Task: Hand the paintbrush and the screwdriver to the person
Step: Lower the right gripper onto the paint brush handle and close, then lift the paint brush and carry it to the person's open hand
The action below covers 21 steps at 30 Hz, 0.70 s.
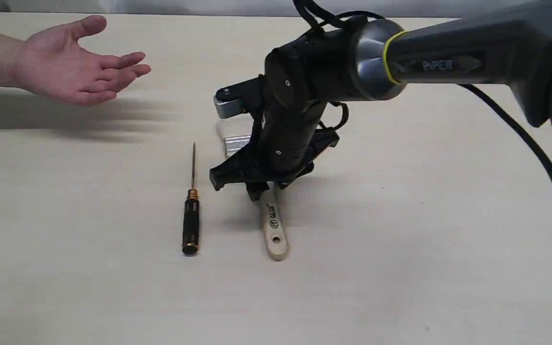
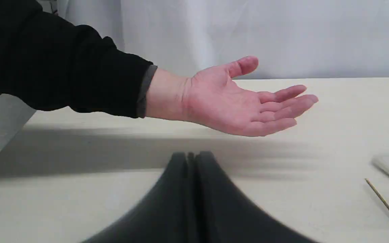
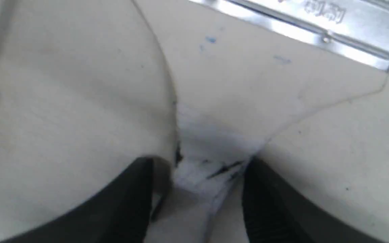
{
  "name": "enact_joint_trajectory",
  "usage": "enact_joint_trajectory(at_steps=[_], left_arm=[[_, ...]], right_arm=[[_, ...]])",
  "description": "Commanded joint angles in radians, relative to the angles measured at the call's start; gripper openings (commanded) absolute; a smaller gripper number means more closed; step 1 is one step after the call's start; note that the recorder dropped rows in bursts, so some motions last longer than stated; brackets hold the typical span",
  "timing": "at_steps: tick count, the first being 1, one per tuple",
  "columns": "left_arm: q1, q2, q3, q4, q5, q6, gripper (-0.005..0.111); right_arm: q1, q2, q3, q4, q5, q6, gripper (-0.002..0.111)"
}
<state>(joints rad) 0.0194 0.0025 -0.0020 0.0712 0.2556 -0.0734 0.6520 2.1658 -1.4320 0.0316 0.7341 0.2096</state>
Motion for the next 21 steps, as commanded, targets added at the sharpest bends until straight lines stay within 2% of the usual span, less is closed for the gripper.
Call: enact_joint_trajectory(at_steps=[1, 4, 7, 10, 16, 21], left_arm=[[-0.008, -0.002, 0.002, -0.004, -0.004, -0.002, 0.0], [-0.008, -0.002, 0.002, -0.004, -0.004, -0.002, 0.0], [-0.008, -0.002, 0.002, -0.004, -0.004, -0.002, 0.0], [-0.008, -0.002, 0.002, -0.002, -0.005, -0.002, 0.0], [-0.008, -0.002, 0.002, -0.002, -0.005, -0.002, 0.0], [-0.008, -0.002, 0.002, -0.002, -0.006, -0.002, 0.0]], right_arm=[[0.001, 0.034, 0.003, -0.018, -0.05, 0.048, 0.045], [0.001, 0.042, 0.003, -0.025, -0.083, 0.086, 0.041], [0.001, 0.042, 0.003, -0.072, -0.088, 0.086, 0.025], [0.001, 0.042, 0.003, -0.126, -0.075, 0.086, 0.004], [0.001, 0.032, 0.003, -0.134, -0.065, 0.064, 0.005], [0.001, -0.059, 0.003, -0.032, -0.047, -0.012, 0.005]])
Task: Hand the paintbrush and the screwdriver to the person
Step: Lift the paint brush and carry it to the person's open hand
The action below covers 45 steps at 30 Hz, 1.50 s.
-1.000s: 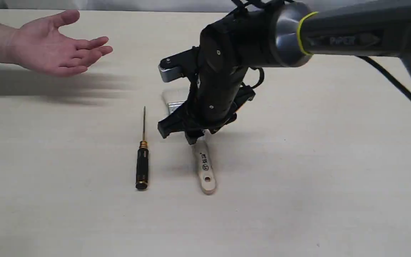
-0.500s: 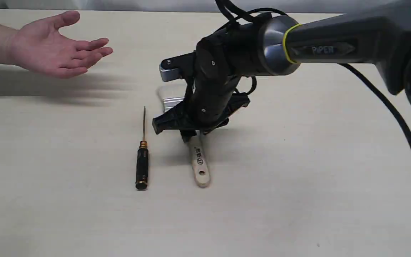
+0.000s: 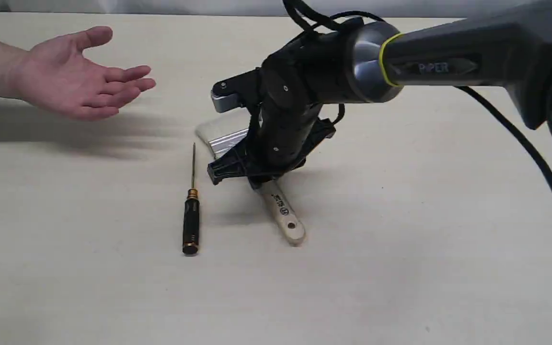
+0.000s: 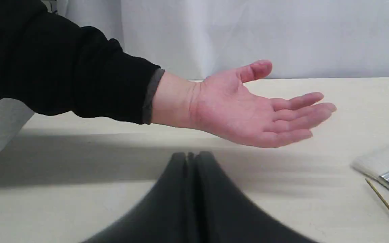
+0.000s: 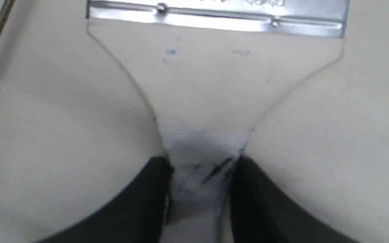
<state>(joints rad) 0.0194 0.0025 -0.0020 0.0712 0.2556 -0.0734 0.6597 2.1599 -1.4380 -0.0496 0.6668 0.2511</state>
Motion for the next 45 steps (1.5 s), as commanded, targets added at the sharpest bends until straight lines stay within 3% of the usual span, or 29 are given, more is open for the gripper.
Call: enact_joint_trajectory(at_steps=[1, 12, 20, 27, 33, 35, 41, 45], left_arm=[[-0.008, -0.002, 0.002, -0.002, -0.006, -0.002, 0.0], [-0.008, -0.002, 0.002, -0.002, -0.006, -0.002, 0.0], [-0.008, -0.002, 0.002, -0.002, -0.006, -0.002, 0.0], [-0.008, -0.002, 0.002, -0.004, -0.003, -0.002, 0.0], [-0.008, -0.002, 0.002, -0.004, -0.005, -0.002, 0.0], [-0.008, -0.002, 0.002, -0.004, -0.005, -0.002, 0.0], [-0.008, -0.002, 0.002, -0.004, -0.005, -0.002, 0.0], [-0.008, -0.002, 0.002, -0.004, -0.005, -0.002, 0.0]], right_arm=[[-0.007, -0.07, 0.009, 0.075, 0.023, -0.082, 0.005], [-0.007, -0.358, 0.009, 0.542, -0.087, -0.433, 0.005], [0.031, -0.323, 0.003, 0.922, -0.318, -0.77, 0.005], [0.109, -0.139, -0.15, 0.931, -0.366, -0.868, 0.005], [0.111, -0.015, -0.244, 0.922, -0.351, -0.868, 0.005], [0.111, 0.006, -0.249, 0.92, -0.349, -0.875, 0.009], [0.111, 0.021, -0.25, 0.924, -0.263, -0.872, 0.051], [0.111, -0.014, -0.268, 0.924, -0.155, -0.849, 0.049]])
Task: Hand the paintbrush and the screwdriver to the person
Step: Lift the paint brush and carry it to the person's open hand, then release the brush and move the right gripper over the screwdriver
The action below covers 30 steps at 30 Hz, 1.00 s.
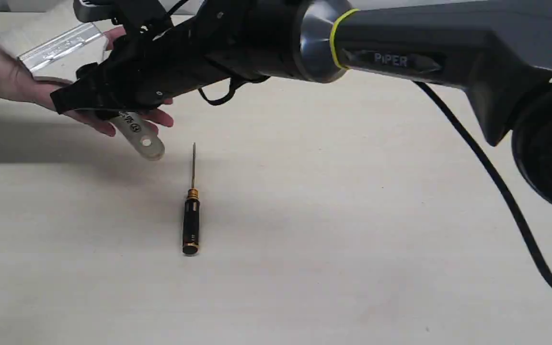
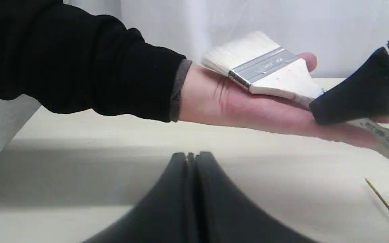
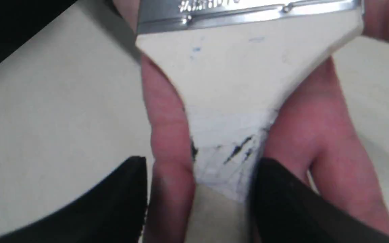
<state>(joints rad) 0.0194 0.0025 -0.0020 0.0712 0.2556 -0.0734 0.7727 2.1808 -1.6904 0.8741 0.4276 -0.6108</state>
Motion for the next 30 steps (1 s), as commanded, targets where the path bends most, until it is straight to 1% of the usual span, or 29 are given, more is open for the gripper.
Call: enact_joint_trajectory(at_steps=[1, 3, 5, 8, 12, 15, 17, 18, 20, 24, 26, 30], left_arm=[[-0.008, -0.002, 0.002, -0.004, -0.005, -0.002, 0.0], [-0.008, -0.002, 0.002, -0.004, -0.005, -0.002, 0.0], [-0.008, -0.002, 0.002, -0.004, -0.005, -0.002, 0.0], [-0.008, -0.002, 0.002, -0.004, -0.005, -0.002, 0.0], [-0.008, -0.002, 0.002, 0.0, -0.008, -0.002, 0.0], [-0.008, -0.002, 0.002, 0.0, -0.006, -0.002, 0.0], [-0.008, -0.002, 0.002, -0.002, -0.006, -0.002, 0.0], [-0.008, -0.002, 0.002, -0.002, -0.006, -0.002, 0.0], [-0.008, -0.002, 0.002, -0.002, -0.006, -0.002, 0.0], [-0.008, -0.002, 0.002, -0.002, -0.006, -0.002, 0.0], [-0.008, -0.002, 0.002, -0.002, -0.006, -0.002, 0.0], [-0.008, -0.002, 0.002, -0.002, -0.006, -0.002, 0.0]], right_arm=[[-0.002, -0.049, -0.022, 0.0, 0.116, 0.023, 0.045], [-0.002, -0.079, -0.032, -0.022, 0.182, 0.023, 0.036], [-0.002, -0.125, -0.046, -0.084, 0.262, 0.057, 0.03], [0.006, -0.197, -0.055, -0.232, 0.338, 0.213, 0.03], [0.06, -0.295, -0.055, -0.649, 0.422, 0.51, 0.03], [0.112, -0.336, -0.055, -0.975, 0.514, 0.806, 0.03], [0.141, -0.344, -0.055, -1.113, 0.58, 0.963, 0.03], [0.15, -0.344, -0.055, -1.154, 0.603, 1.001, 0.031], [0.16, -0.336, -0.055, -1.182, 0.643, 1.046, 0.035], [0.16, -0.299, -0.055, -1.119, 0.644, 1.074, 0.049], [0.16, -0.27, -0.055, -1.086, 0.639, 1.074, 0.053], [0.16, -0.198, -0.055, -1.056, 0.637, 1.075, 0.053]])
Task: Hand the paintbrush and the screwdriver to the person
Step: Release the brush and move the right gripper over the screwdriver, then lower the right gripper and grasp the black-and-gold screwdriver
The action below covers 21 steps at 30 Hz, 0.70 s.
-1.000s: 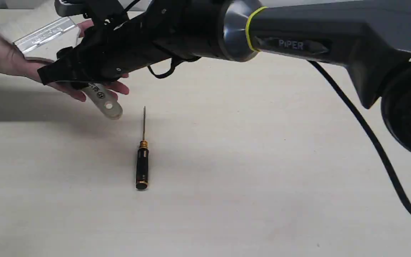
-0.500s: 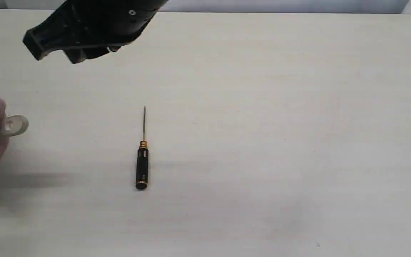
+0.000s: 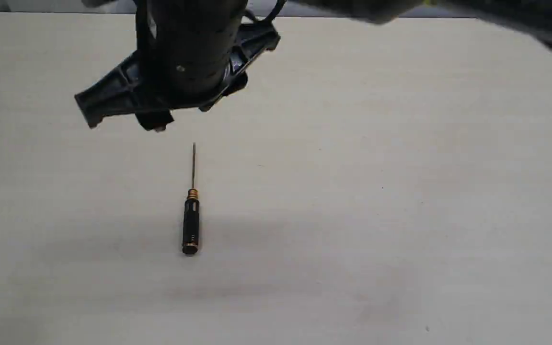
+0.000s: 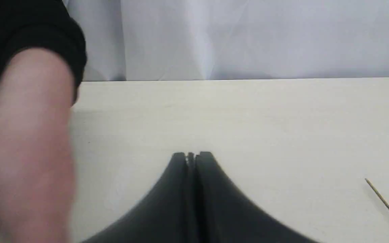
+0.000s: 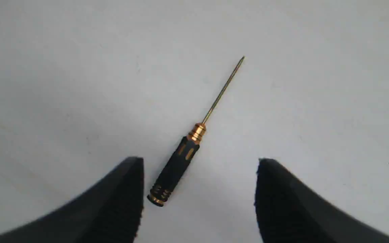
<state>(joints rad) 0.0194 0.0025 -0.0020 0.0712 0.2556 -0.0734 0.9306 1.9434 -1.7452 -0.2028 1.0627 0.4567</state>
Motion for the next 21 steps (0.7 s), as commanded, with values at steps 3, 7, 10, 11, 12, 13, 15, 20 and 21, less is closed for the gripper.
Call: enact_joint_trajectory(at_steps=[3, 7, 10, 11, 12, 13, 15, 20, 21], left_arm=[[-0.008, -0.002, 0.002, -0.002, -0.006, -0.002, 0.0], [-0.008, -0.002, 0.002, -0.002, -0.006, -0.002, 0.0], [-0.008, -0.002, 0.002, -0.004, -0.003, -0.002, 0.0], [-0.008, -0.002, 0.002, -0.004, -0.003, -0.002, 0.0], [-0.008, -0.002, 0.002, -0.004, -0.006, -0.002, 0.0], [-0.008, -0.002, 0.002, -0.004, -0.006, -0.002, 0.0], [-0.008, -0.002, 0.002, -0.004, -0.006, -0.002, 0.0], [-0.008, -0.002, 0.002, -0.004, -0.006, -0.002, 0.0], [-0.008, -0.002, 0.002, -0.004, -0.006, -0.002, 0.0]], right_arm=[[0.002, 0.085, -0.001, 0.03, -0.014, 0.029, 0.053], [0.002, 0.146, -0.001, 0.041, -0.053, 0.046, 0.053], [0.002, 0.177, -0.001, 0.041, -0.063, 0.053, 0.053], [0.002, 0.189, -0.001, 0.041, -0.068, 0.053, 0.053], [0.002, 0.198, -0.001, 0.041, -0.076, 0.053, 0.053], [0.002, 0.209, -0.001, 0.043, -0.09, 0.055, 0.053], [0.002, 0.224, -0.001, 0.054, -0.112, 0.055, 0.053], [-0.002, 0.267, -0.001, 0.085, -0.146, 0.055, 0.053], [-0.002, 0.278, -0.001, 0.085, -0.145, 0.055, 0.053]])
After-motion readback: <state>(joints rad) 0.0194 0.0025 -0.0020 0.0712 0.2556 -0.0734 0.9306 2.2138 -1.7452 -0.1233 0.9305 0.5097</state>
